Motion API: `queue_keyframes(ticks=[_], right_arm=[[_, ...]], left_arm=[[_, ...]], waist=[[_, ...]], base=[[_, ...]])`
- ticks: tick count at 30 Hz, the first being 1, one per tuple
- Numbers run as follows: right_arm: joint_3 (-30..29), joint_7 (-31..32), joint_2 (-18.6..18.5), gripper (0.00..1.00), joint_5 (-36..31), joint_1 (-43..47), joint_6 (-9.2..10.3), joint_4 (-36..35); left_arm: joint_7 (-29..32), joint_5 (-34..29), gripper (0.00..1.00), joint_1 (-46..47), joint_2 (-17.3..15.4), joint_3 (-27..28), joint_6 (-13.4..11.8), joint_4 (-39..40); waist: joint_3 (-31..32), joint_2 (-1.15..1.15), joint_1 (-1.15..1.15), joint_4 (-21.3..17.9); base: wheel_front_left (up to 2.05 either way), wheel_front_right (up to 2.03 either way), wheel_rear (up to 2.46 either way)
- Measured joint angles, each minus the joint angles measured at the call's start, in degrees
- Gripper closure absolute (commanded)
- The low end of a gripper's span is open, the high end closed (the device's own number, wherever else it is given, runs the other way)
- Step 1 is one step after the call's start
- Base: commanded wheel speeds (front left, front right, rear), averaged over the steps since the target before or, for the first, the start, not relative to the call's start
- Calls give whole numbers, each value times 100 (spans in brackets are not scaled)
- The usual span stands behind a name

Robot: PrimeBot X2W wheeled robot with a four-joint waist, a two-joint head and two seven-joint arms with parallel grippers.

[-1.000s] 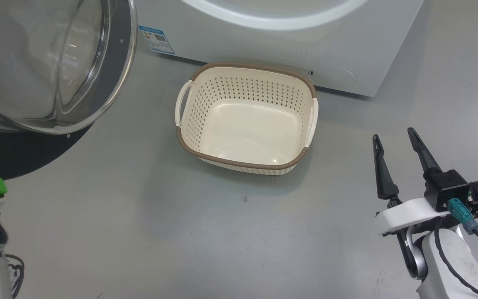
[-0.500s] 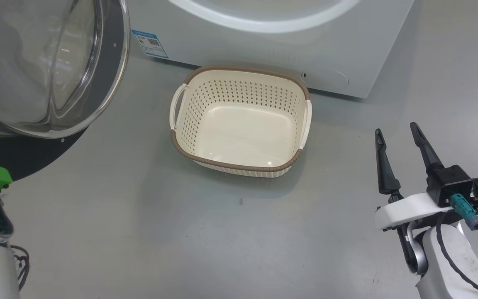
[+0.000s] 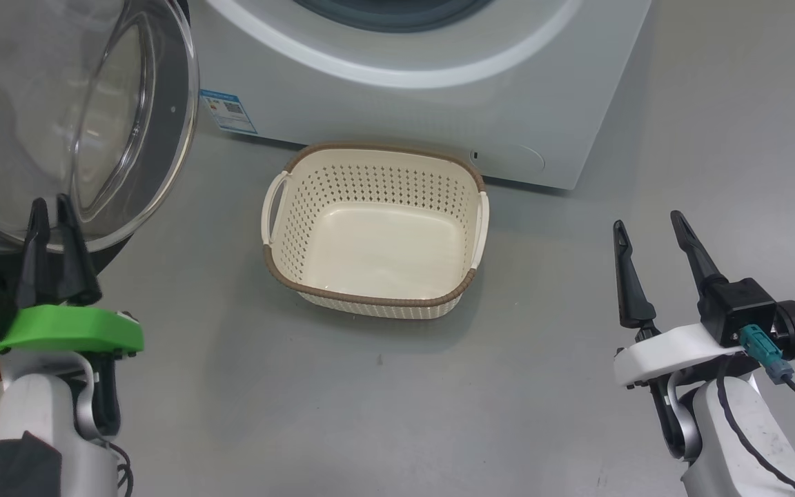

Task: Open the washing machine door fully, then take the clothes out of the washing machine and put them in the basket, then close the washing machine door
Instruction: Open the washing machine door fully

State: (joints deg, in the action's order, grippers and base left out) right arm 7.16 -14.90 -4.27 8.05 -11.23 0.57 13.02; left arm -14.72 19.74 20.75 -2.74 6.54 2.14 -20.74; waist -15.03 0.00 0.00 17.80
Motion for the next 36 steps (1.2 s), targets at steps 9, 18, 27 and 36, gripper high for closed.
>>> queue_keyframes(ticks=[9, 18, 27, 36], right_arm=[[-44, 0, 52, 0, 53, 29, 0, 47], [-115, 0, 74, 0, 164, 158, 7, 74], [-138, 0, 90, 0, 218, 330, 7, 19], [-243, 0, 110, 0, 254, 573, 20, 42]], left_arm=[[0, -307, 0, -502, 30, -350, 238, 311], [1, -478, 0, -1027, 52, -485, 280, 446], [1, -528, 0, -1508, 51, -460, 304, 523], [1, -617, 0, -1808, 49, -316, 269, 778]], waist=[[211, 0, 0, -365], [444, 0, 0, -874], [679, 0, 0, -1434], [957, 0, 0, -1830]], base=[[0, 0, 0], [0, 0, 0], [0, 0, 0], [0, 0, 0]])
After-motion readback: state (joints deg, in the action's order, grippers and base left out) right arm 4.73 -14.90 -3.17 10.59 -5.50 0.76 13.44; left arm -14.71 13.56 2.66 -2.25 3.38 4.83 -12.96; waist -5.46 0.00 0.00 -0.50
